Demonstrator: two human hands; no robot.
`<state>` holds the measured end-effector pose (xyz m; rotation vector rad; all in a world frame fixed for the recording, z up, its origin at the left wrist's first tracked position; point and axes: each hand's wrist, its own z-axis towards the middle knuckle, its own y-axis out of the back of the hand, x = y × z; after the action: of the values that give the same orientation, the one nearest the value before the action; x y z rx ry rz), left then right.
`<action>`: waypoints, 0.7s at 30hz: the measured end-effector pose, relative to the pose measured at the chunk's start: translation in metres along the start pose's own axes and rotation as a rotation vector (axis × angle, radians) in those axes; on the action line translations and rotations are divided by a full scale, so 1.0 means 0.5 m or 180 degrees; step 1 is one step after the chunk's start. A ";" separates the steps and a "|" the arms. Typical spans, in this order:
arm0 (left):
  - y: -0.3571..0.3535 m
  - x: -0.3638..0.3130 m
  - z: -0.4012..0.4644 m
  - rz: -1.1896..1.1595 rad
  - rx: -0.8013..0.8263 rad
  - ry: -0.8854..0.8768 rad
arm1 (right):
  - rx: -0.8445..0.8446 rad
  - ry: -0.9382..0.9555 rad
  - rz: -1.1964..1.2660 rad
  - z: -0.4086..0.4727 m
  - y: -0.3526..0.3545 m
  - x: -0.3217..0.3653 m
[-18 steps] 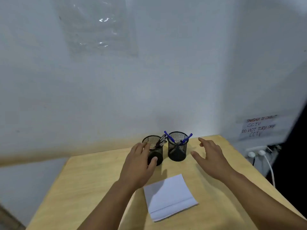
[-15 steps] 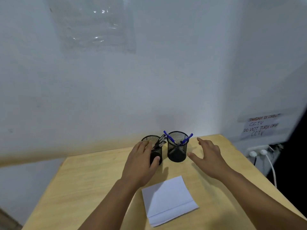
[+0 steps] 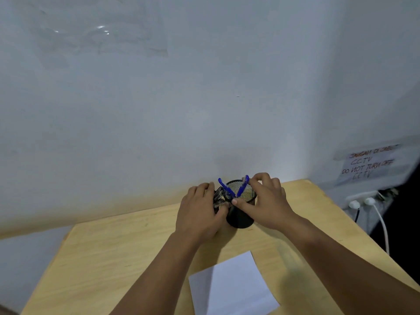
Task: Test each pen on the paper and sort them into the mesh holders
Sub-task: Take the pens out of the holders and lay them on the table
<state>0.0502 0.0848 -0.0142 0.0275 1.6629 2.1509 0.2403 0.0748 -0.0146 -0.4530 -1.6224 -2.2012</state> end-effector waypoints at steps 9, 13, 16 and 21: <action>-0.017 0.011 0.011 -0.0042 -0.0088 -0.0076 | 0.0499 0.0262 -0.0375 0.031 -0.006 0.038; -0.020 0.015 0.011 -0.0213 -0.0155 -0.0086 | 0.0535 0.0236 -0.0086 0.033 -0.017 0.047; -0.023 0.019 0.009 -0.0368 -0.0253 -0.0089 | 0.0374 0.0177 0.0141 0.029 -0.023 0.047; -0.022 0.013 0.004 -0.0661 -0.0426 -0.0095 | 0.0234 0.0360 0.0074 0.021 -0.035 0.040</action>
<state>0.0483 0.0909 -0.0254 -0.1451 1.4340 2.0875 0.2148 0.0878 -0.0171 -0.3191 -1.6237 -2.1024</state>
